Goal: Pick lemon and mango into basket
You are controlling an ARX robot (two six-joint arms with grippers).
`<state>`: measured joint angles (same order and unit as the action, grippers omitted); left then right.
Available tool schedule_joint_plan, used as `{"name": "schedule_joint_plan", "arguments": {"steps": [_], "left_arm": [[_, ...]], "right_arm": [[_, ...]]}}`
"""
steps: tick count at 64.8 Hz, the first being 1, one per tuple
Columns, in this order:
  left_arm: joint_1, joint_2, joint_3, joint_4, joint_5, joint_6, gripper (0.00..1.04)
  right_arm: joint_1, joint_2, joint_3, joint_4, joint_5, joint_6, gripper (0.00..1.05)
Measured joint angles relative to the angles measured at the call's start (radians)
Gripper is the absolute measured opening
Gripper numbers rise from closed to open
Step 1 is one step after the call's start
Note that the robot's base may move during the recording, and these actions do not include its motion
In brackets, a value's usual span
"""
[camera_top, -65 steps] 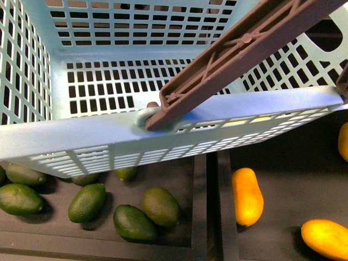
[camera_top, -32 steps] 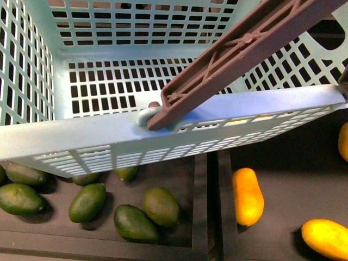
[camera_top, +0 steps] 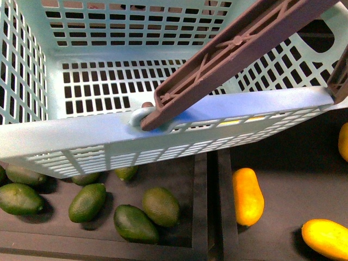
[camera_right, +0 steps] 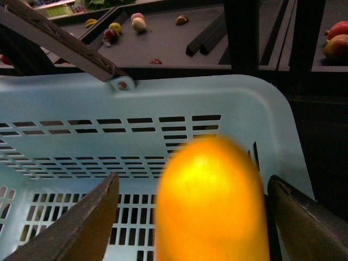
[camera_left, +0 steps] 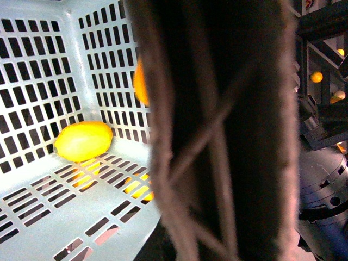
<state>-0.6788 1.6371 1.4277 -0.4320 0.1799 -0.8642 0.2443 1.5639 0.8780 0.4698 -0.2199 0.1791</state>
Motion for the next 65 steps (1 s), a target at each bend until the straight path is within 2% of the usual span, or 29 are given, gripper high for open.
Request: {"name": "schedule_joint_plan", "arguments": {"steps": [4,8,24,37,48,55,59,65], "left_arm": [[0.0,0.0,0.0,0.0,0.001,0.0,0.05],[0.0,0.0,0.0,0.0,0.005,-0.001,0.05],[-0.001,0.0,0.0,0.0,0.003,-0.01,0.05],[0.0,0.0,0.0,0.0,0.006,-0.011,0.05],[-0.002,0.0,0.0,0.0,0.015,-0.012,0.05],[-0.002,0.0,0.0,0.0,0.015,-0.012,0.05],[-0.002,0.0,0.0,0.0,0.012,-0.012,0.05],[-0.002,0.0,0.0,0.0,0.008,-0.01,0.05]], "right_arm": [[-0.001,-0.004,0.0,-0.003,0.0,0.0,0.92],[-0.003,-0.009,0.0,-0.008,0.0,-0.001,0.98],[-0.051,-0.102,-0.043,-0.036,0.0,-0.011,0.96],[-0.15,-0.236,-0.117,-0.08,0.034,-0.006,0.96],[-0.258,-0.39,-0.186,-0.165,0.105,-0.007,0.96],[-0.291,-0.442,-0.203,-0.182,0.121,-0.007,0.96],[-0.272,-0.459,-0.243,-0.072,0.195,-0.056,0.88],[-0.25,-0.494,-0.351,0.073,0.21,-0.124,0.73]]}}
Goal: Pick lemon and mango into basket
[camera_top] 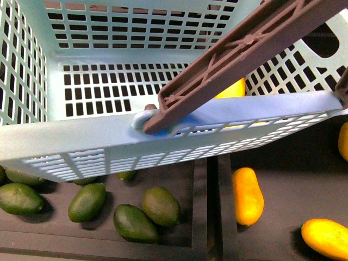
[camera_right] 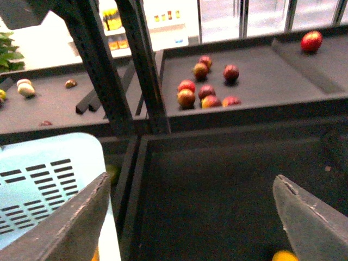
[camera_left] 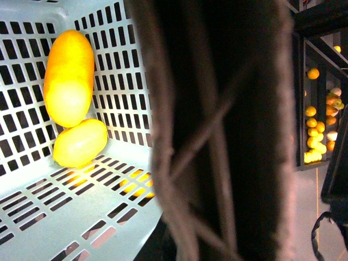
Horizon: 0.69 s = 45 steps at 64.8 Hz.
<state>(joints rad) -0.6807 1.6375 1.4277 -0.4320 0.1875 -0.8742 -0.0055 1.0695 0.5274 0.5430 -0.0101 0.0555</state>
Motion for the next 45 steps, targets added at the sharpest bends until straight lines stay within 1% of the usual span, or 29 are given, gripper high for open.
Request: {"name": "schedule_joint_plan", "arguments": {"steps": [2,3,5,7,8,9,11,14,17,27,45], "left_arm": [[0.0,0.0,0.0,0.0,0.001,-0.001,0.05],[0.0,0.0,0.0,0.0,0.001,-0.002,0.05],[0.001,0.0,0.0,0.0,0.0,-0.004,0.05],[0.001,0.0,0.0,0.0,0.0,-0.005,0.05],[0.001,0.0,0.0,0.0,0.0,-0.004,0.05],[0.001,0.0,0.0,0.0,-0.001,-0.004,0.05],[0.001,0.0,0.0,0.0,-0.002,-0.001,0.05],[0.001,0.0,0.0,0.0,-0.003,0.0,0.05],[0.001,0.0,0.0,0.0,0.0,-0.001,0.05],[0.0,0.0,0.0,0.0,0.004,-0.002,0.05],[0.0,0.0,0.0,0.0,0.0,-0.001,0.05]], "right_arm": [[0.001,-0.006,-0.017,0.011,0.0,-0.006,0.7],[0.002,-0.019,-0.044,0.024,0.0,-0.015,0.66],[0.003,-0.035,-0.074,0.036,0.003,-0.023,0.6],[0.003,-0.046,-0.093,0.042,0.004,-0.026,0.57],[0.003,-0.057,-0.11,0.048,0.007,-0.029,0.53],[0.003,-0.06,-0.114,0.049,0.007,-0.03,0.52],[0.003,-0.082,-0.148,0.059,0.007,-0.034,0.45],[0.003,-0.1,-0.174,0.066,0.007,-0.038,0.38],[0.003,-0.134,-0.219,0.075,0.008,-0.044,0.25],[0.003,-0.201,-0.294,0.079,0.01,-0.047,0.02],[0.004,-0.345,-0.402,0.046,0.01,-0.051,0.02]]}}
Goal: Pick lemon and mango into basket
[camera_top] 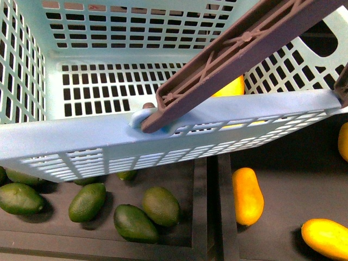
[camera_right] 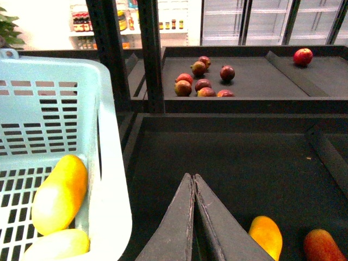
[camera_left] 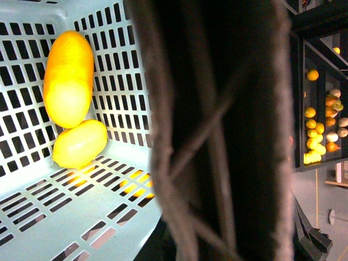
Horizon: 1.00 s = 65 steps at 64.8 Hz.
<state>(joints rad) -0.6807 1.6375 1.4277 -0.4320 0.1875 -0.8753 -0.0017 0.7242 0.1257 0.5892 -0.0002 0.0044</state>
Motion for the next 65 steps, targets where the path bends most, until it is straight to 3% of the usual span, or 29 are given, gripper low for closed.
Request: {"name": "schedule_joint_plan", "arguments": {"steps": [65], "left_arm": [[0.0,0.0,0.0,0.0,0.0,0.0,0.05]], "right_arm": [[0.0,-0.454,-0.108,-0.319,0.0,-0.001,0.02]]}}
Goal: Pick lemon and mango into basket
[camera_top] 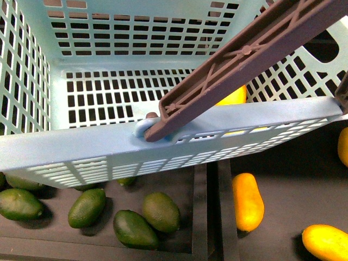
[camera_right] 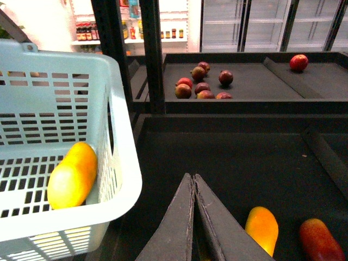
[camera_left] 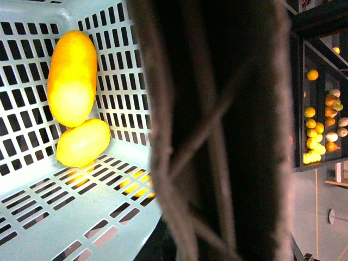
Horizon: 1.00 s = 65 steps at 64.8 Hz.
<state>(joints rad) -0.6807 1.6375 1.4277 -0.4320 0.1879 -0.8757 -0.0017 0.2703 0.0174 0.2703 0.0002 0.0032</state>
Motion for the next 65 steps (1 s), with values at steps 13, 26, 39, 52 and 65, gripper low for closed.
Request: {"name": "schedule_joint_plan", "arguments": {"steps": [13,26,39,52,65], "left_arm": [[0.0,0.0,0.0,0.0,0.0,0.0,0.05],[0.0,0.0,0.0,0.0,0.0,0.0,0.05],[0.0,0.0,0.0,0.0,0.0,0.001,0.05],[0.0,0.0,0.0,0.0,0.0,0.001,0.05],[0.0,0.0,0.0,0.0,0.0,0.0,0.05]], "right_arm": [[0.0,-0.061,0.0,-0.06,0.0,0.0,0.02],[0.0,-0.169,0.0,-0.198,-0.002,0.0,0.02],[0.0,-0.261,0.0,-0.268,0.0,0.0,0.02],[0.0,-0.264,0.0,-0.269,0.0,-0.001,0.29],[0.0,-0.264,0.0,-0.269,0.0,-0.001,0.71]]}}
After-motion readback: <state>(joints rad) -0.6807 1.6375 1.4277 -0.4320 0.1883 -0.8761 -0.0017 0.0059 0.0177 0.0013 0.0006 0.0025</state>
